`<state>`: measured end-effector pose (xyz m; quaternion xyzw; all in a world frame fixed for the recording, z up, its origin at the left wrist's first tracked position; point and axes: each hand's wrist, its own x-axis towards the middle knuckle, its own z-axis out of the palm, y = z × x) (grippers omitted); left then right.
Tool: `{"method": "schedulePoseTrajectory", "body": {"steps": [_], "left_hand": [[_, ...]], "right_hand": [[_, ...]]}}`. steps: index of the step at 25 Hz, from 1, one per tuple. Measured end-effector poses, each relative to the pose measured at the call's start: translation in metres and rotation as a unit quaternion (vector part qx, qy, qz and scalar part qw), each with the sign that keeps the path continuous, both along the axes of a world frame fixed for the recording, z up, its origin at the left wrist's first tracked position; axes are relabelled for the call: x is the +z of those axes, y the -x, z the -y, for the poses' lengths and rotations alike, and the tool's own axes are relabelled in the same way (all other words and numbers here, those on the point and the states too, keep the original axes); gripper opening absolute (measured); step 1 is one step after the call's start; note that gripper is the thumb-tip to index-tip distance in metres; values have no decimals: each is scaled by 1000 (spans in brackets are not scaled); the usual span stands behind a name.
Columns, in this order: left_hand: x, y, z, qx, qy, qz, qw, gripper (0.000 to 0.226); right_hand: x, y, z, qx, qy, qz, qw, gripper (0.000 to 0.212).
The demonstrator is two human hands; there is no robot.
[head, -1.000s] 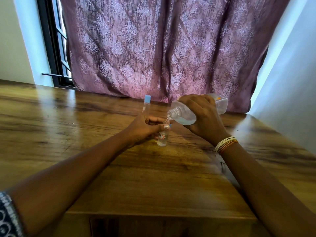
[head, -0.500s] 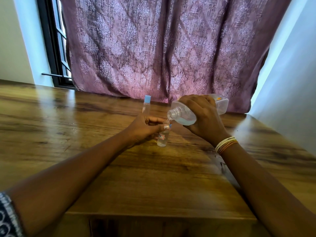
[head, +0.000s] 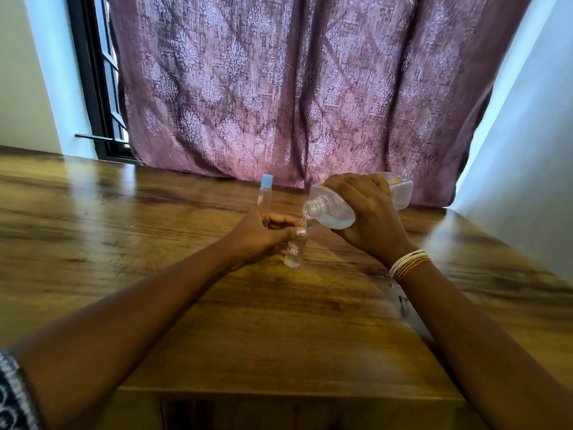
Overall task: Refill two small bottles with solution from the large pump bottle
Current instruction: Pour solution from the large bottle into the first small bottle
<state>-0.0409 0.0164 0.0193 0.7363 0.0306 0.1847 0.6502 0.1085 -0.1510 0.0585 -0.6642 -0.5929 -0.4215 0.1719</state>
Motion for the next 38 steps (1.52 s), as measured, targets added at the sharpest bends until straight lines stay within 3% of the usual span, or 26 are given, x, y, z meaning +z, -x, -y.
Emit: {"method": "schedulePoseTrajectory", "body": {"steps": [8,13,16,19,24,27,29,33,37,38], "left_hand": [[0,0,-1,0,-8,5,1000,27],[0,2,0,-9,-17,13,1000,26],[-1,1,1,-2,-17,16,1000,24],[-2,0,1,-11,1,21,1000,25],[-2,-1,1,-22,6,26,999,22],[-2,-1,1,-22,5,24,999,20],[-3,-2,-1,-20,2,22,1000,20],[-3,-2,-1,-28,10,13,999,29],[-3,-1,-2,-22,10,14,1000,23],[-2,0,-2,-23,13,16,1000,26]], "right_hand": [[-1,6,-2,23,-19,-20,999,45],[-1,11,-3,75,-66,-127,987,53],[7,15,-2,107,-110,-254,955,67],[24,11,1,106,-167,-378,905,66],[44,-29,6,106,-212,-606,759,43],[42,-41,7,141,-181,-684,692,55],[40,-46,8,166,-159,-702,674,68],[44,-49,12,177,-117,-709,673,80],[46,-43,14,187,-116,-695,685,63],[44,-44,15,186,-125,-701,677,72]]}}
